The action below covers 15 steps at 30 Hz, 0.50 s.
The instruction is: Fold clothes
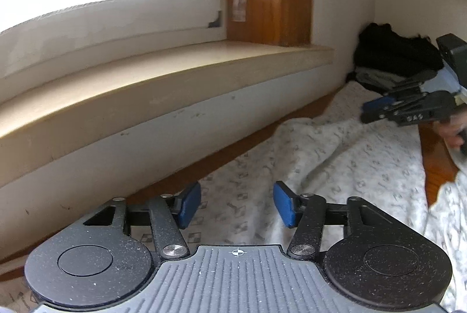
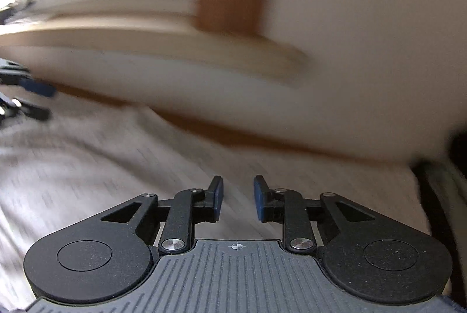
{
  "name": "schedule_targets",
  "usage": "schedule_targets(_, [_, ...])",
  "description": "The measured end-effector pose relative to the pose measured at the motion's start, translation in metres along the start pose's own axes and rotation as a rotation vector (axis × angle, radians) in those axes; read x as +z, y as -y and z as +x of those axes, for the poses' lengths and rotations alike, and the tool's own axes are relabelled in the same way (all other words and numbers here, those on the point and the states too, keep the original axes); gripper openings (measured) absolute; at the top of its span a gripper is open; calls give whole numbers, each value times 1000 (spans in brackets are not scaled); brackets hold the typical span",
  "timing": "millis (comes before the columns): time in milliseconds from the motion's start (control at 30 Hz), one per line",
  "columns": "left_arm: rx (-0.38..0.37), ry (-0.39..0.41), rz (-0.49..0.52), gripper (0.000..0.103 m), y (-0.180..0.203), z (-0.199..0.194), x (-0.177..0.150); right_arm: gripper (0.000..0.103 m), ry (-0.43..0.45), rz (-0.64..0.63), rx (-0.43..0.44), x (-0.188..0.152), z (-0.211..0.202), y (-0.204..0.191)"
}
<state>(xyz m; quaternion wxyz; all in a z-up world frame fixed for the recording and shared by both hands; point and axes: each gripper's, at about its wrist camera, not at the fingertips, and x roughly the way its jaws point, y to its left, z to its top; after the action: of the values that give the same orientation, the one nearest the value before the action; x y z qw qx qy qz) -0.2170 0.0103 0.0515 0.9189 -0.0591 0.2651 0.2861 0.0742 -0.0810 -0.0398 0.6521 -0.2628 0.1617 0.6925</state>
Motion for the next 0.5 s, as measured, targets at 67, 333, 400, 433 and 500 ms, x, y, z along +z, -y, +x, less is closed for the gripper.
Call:
schedule_targets(67, [3,-7,19,49,11,-4,5,25,-19,57,-38,-17,-13,29])
schedule_targets(333, [-47,-93,141,46,75,-30,12,40,-13,307,-113,-63,-60,120])
schedule_targets(400, [-42,-117,169,47,86,-36,9,41,-9,354,-104,-73,-65,130])
schedule_targets(433, [-33,-127,178,49,90,-39,6,41,-4,368,-111,-77,-67,134])
schedule_targets(500, [-13,-148,184,51,94,-45,1,43,3,384,-110,-81,-69,136])
